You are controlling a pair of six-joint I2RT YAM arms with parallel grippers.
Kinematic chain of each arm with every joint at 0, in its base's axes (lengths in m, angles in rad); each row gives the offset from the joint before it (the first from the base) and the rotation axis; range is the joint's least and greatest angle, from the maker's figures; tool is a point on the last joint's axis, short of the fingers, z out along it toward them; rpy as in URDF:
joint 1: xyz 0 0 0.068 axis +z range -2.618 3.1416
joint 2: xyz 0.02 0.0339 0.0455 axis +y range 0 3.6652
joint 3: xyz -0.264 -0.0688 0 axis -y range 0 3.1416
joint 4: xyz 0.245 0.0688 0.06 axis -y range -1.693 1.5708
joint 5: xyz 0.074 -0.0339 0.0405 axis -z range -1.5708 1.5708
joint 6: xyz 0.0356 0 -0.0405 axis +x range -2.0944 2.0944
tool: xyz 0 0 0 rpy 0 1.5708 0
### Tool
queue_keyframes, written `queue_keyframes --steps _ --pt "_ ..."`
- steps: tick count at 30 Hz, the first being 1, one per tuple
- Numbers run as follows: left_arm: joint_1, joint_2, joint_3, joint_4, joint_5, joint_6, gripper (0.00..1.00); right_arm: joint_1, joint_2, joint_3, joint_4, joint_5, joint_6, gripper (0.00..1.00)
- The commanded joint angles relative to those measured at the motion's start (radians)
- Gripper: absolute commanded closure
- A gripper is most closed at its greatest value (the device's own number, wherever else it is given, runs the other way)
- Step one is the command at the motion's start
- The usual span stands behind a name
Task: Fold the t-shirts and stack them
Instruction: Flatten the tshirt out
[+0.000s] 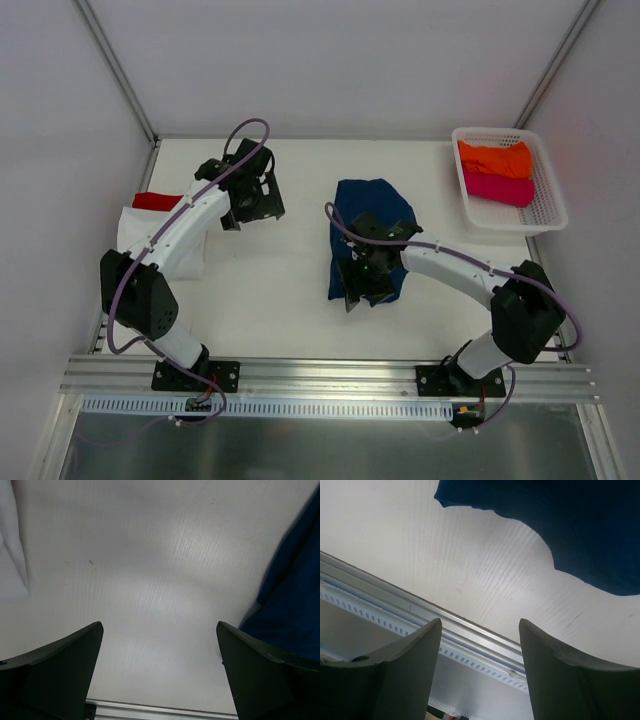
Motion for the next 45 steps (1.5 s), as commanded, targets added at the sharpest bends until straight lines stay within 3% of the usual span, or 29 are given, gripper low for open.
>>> queue_keyframes --steps 1,10,11,13,16,21,26,32,40,41,43,44,45 --pt "-0.018 -0.043 -0.031 -0.023 -0.053 -0.039 0.01 0.041 -0.024 -0.061 0.076 0.037 0.064 0.33" --pt "-0.146 -0.05 -0.047 0.007 -0.296 -0.215 0.01 0.134 0.163 -0.092 0.381 0.184 0.095 0.34" --pt "-0.253 -0.059 -0.088 0.036 -0.512 -0.293 0.01 0.15 0.186 -0.083 0.497 0.288 0.077 0.34" --pt "-0.313 -0.064 -0.1 0.036 -0.571 -0.309 0.01 0.153 0.202 -0.073 0.523 0.347 0.054 0.34" --pt "-0.331 -0.107 -0.123 0.036 -0.498 -0.307 0.01 0.162 0.26 0.029 0.434 0.409 0.017 0.34" --pt "-0.4 -0.306 -0.323 0.039 -0.608 -0.366 0.01 0.208 0.258 0.106 0.434 0.494 -0.025 0.34" --pt "-0.406 -0.438 -0.447 0.053 -0.524 -0.369 0.01 0.245 0.275 0.181 0.326 0.544 -0.026 0.34" --pt "-0.407 -0.454 -0.493 0.069 -0.536 -0.347 0.01 0.263 0.286 0.154 0.356 0.573 -0.024 0.34" --pt "-0.407 -0.42 -0.516 0.096 -0.517 -0.338 0.01 0.26 0.419 0.14 0.397 0.573 -0.038 0.35" --pt "-0.407 -0.426 -0.522 0.102 -0.517 -0.332 0.01 0.259 0.426 0.134 0.405 0.561 -0.029 0.4" --pt "-0.407 -0.437 -0.542 0.116 -0.521 -0.318 0.01 0.26 0.439 0.134 0.411 0.56 -0.017 0.59" --pt "-0.407 -0.452 -0.547 0.121 -0.522 -0.314 0.01 0.26 0.435 0.128 0.409 0.562 -0.003 0.84" --pt "-0.407 -0.461 -0.55 0.122 -0.522 -0.307 0.01 0.262 0.426 0.125 0.409 0.565 0.0 0.94"
